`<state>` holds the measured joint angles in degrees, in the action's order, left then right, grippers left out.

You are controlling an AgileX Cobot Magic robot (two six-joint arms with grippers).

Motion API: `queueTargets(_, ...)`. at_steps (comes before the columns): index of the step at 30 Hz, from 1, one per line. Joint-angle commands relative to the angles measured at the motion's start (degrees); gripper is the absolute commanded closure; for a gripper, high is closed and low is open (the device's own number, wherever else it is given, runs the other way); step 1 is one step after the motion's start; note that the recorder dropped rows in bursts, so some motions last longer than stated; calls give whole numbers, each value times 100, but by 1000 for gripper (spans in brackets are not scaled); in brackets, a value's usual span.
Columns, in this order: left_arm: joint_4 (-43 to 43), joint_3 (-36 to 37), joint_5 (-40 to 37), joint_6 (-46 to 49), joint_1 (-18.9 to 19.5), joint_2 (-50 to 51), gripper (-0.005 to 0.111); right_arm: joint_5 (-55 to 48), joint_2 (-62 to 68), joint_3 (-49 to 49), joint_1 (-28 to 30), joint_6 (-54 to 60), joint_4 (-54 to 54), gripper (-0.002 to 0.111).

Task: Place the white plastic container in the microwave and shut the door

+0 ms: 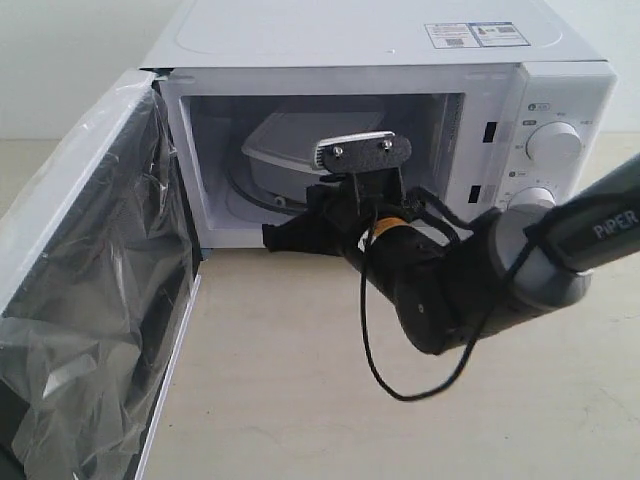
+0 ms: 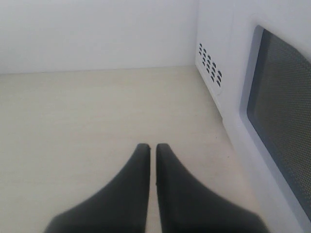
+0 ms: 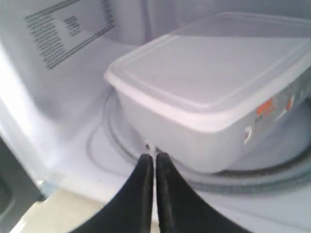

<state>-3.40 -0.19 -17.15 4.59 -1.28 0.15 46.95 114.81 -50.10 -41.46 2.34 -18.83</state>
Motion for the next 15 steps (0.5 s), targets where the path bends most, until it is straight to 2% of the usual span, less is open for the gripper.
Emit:
queueTargets(1,-30,19,20,-33,6,-15,102,725,-579,836,-215,-234,-12,108)
queueTargets(8,-30,19,20,-33,6,-15,102,723,-1769,2232,-534,-234,-311,108)
queueTargets(15,-30,19,20,-33,6,-15,102,64,-3236,3401,-534,-234,-336,108)
